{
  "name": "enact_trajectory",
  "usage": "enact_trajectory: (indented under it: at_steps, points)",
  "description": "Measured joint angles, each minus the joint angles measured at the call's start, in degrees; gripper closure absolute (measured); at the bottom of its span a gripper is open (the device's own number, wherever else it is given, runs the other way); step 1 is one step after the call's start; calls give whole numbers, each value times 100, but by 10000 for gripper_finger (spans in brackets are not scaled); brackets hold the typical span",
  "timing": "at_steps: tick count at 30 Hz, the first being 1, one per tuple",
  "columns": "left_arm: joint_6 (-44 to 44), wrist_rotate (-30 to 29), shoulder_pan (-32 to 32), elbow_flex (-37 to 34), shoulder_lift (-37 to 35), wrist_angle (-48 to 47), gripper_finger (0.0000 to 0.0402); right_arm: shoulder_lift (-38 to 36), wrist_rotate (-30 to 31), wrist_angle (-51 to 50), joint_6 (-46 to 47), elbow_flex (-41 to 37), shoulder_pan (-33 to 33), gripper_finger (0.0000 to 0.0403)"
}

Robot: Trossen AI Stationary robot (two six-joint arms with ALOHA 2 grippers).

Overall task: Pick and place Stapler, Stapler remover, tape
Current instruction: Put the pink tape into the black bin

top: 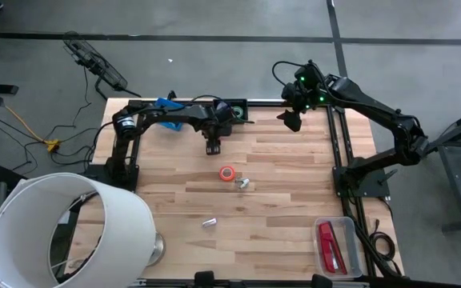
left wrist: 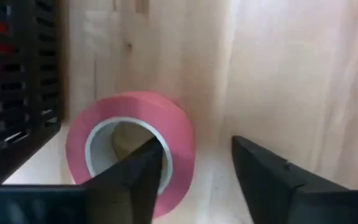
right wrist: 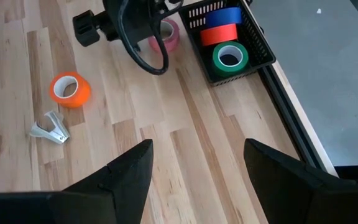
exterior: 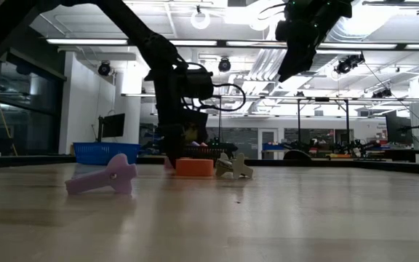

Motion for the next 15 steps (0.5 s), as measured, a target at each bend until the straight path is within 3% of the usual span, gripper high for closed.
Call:
enact_trajectory:
  at_steps: [8,15]
  points:
    - [-247,-113,14,117,14,-108,363,0,7,-3,2,0,-2,160]
    - [-402,15,-13,119,-43,-201,368,0,10,-20,2,0,-1,160]
